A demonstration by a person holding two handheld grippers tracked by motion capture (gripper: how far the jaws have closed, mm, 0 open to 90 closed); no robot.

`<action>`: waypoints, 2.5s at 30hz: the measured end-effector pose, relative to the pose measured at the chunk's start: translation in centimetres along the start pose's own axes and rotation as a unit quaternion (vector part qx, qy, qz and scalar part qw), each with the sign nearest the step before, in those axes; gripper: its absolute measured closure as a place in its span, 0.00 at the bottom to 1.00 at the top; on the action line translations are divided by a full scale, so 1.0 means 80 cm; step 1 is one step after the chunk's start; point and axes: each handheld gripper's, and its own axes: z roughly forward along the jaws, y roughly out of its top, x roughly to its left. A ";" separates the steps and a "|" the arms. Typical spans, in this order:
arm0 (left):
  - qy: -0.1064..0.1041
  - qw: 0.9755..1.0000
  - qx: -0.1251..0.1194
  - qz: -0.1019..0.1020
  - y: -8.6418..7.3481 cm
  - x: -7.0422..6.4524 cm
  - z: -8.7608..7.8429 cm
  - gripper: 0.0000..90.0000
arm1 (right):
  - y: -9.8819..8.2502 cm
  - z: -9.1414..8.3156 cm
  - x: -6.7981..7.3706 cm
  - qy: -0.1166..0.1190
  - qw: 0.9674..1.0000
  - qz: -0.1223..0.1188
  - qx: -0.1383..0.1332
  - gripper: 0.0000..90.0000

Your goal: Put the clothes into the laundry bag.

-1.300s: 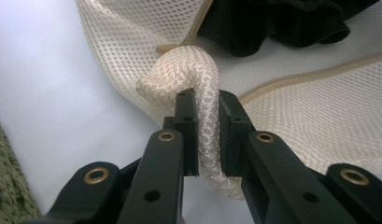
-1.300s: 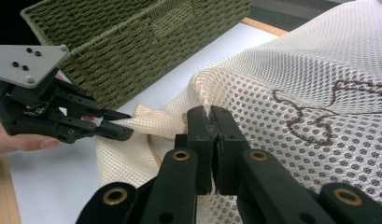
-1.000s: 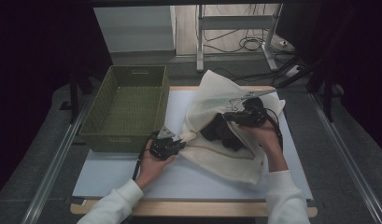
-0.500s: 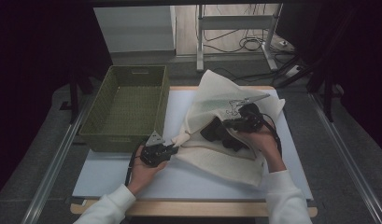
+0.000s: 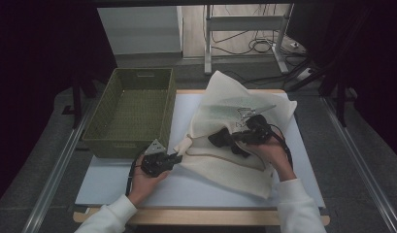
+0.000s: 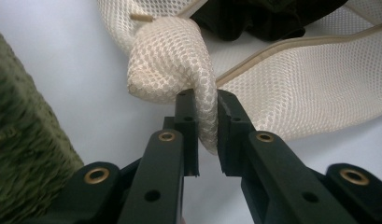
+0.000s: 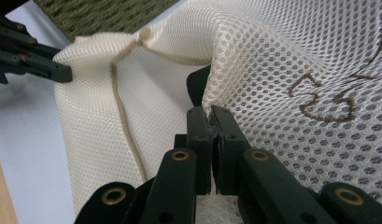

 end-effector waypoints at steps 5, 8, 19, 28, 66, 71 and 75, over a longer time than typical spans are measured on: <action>0.002 1.000 0.006 -0.002 -0.011 0.003 -0.006 0.90 | -0.008 0.009 0.005 0.010 1.000 -0.007 0.016 0.96; 0.005 1.000 0.013 -0.001 -0.016 0.003 -0.006 0.89 | -0.015 0.017 0.008 0.011 0.999 -0.012 0.030 0.96; 0.008 1.000 0.018 -0.010 -0.025 0.007 -0.011 0.85 | -0.045 0.054 0.021 0.021 0.996 -0.026 0.079 0.96; 0.016 1.000 0.016 -0.006 -0.026 0.007 -0.014 0.68 | -0.063 0.075 0.022 0.004 0.996 -0.043 0.082 0.77; 0.032 0.999 0.027 0.026 -0.034 0.001 -0.043 0.46 | -0.108 0.009 0.036 -0.025 0.995 -0.024 -0.098 0.42; 0.037 0.999 0.029 0.024 -0.035 0.005 -0.048 0.45 | -0.116 0.008 0.039 -0.025 0.995 -0.026 -0.098 0.41; 0.041 0.998 0.032 0.027 -0.038 0.006 -0.054 0.44 | -0.129 -0.002 0.042 -0.030 0.994 -0.027 -0.102 0.41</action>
